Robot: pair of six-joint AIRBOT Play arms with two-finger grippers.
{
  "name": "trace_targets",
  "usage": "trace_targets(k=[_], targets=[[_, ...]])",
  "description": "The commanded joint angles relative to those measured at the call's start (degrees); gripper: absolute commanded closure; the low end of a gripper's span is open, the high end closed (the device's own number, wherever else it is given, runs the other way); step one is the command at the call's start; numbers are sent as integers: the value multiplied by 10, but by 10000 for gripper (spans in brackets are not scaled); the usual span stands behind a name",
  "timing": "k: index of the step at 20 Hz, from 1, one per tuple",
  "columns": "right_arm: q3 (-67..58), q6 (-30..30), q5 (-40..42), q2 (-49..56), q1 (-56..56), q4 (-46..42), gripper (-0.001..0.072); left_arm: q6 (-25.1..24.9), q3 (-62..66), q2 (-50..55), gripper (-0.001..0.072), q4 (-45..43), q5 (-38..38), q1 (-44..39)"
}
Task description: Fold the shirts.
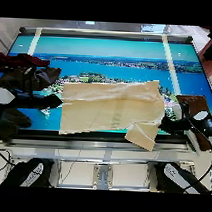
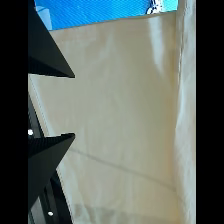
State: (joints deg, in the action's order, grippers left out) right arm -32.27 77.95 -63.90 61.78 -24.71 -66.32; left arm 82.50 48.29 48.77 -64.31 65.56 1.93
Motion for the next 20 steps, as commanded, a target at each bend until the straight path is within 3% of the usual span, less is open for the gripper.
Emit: trace_targets(k=[1,9,10,11,12,18,20], targets=[[23,2,30,8,1,17,426,0,0,0,293,0,-1,0],[37,-30,-65,18,1,37,440,0,0,0,293,0,0,0],[37,-30,-59,19,1,38,486,0,0,0,293,0,0,0],[37,-30,-54,19,1,40,633,0,0,0,293,0,0,0],[37,-30,-50,19,1,40,679,0,0,0,292,0,1,0],[37,-30,-54,18,1,38,680,3,-2,0,293,-3,1,0],[37,-38,-66,18,1,38,680,57,-28,0,293,-33,-22,0]])
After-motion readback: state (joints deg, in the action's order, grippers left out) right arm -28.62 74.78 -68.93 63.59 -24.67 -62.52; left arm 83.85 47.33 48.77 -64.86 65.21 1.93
